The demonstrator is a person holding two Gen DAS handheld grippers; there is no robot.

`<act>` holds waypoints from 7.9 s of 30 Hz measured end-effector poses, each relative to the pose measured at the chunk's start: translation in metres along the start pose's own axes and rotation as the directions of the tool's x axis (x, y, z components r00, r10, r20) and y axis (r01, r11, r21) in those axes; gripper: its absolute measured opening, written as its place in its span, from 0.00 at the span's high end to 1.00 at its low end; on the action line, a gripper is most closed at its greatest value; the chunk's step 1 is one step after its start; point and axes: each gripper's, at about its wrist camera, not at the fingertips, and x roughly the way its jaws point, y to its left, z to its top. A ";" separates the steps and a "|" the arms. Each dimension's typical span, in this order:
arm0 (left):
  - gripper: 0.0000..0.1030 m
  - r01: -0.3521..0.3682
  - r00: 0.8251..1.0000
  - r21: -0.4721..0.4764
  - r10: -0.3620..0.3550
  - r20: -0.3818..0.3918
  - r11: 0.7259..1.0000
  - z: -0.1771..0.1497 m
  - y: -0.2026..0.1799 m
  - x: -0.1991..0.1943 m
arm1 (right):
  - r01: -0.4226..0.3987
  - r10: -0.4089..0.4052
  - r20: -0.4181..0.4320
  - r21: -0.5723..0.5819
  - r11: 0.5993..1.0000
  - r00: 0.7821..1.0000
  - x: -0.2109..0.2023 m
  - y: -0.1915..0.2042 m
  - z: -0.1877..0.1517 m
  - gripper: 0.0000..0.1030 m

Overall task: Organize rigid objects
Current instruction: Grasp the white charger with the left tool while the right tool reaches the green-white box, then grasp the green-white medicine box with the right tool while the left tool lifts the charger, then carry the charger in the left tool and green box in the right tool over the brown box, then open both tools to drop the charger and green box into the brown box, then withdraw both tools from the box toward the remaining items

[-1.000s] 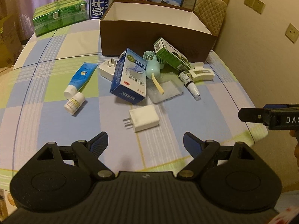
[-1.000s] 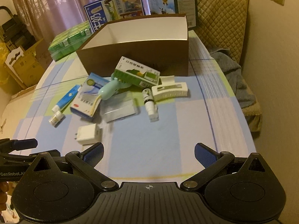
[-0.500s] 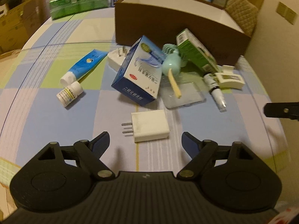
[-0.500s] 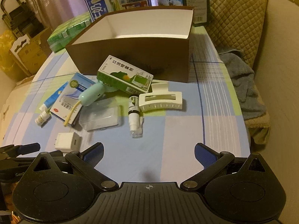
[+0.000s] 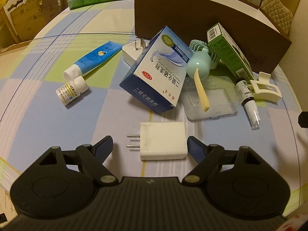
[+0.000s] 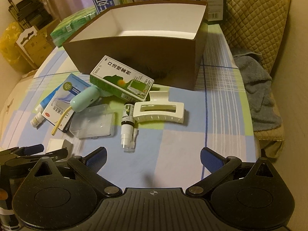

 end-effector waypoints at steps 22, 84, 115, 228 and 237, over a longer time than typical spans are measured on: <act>0.39 -0.074 0.996 -0.024 0.075 0.050 0.997 -0.013 0.005 -0.017 | -0.023 0.065 0.145 -0.274 0.961 0.987 0.021 0.010 0.018 0.19; 0.39 0.194 0.970 0.242 -0.222 0.096 0.951 0.107 0.130 0.010 | 0.521 -0.475 0.387 -0.016 0.853 0.790 0.067 0.131 0.049 0.74; 0.39 0.149 0.961 0.229 -0.195 0.195 0.962 0.126 0.092 -0.032 | 0.253 -0.250 0.400 0.045 0.966 0.882 -0.016 0.073 0.060 0.75; 0.32 0.206 0.964 0.218 -0.236 0.123 0.954 0.172 0.062 -0.035 | 0.165 -0.229 0.284 0.232 0.959 0.931 -0.037 0.050 0.066 0.45; 0.32 0.184 0.973 0.192 -0.206 0.100 0.964 0.146 0.082 -0.038 | 0.158 -0.204 0.201 0.221 0.962 0.958 -0.024 0.052 0.035 0.45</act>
